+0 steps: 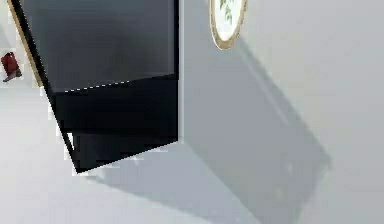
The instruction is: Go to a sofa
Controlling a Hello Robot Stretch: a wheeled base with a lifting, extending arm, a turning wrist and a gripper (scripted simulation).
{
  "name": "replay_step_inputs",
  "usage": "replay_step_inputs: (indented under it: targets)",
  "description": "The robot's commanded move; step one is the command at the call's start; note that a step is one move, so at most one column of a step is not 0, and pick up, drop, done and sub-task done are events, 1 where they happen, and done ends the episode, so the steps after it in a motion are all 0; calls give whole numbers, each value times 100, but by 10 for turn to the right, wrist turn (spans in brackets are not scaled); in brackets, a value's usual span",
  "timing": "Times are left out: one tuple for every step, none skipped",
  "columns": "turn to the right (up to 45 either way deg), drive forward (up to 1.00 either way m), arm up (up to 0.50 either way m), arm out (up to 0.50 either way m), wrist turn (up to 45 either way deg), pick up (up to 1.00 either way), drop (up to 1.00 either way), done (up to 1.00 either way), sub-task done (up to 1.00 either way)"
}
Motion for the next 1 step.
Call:
replay_step_inputs:
  targets:
    - [-450, 0, 0, 0, 0, 0, 0, 0, 0]
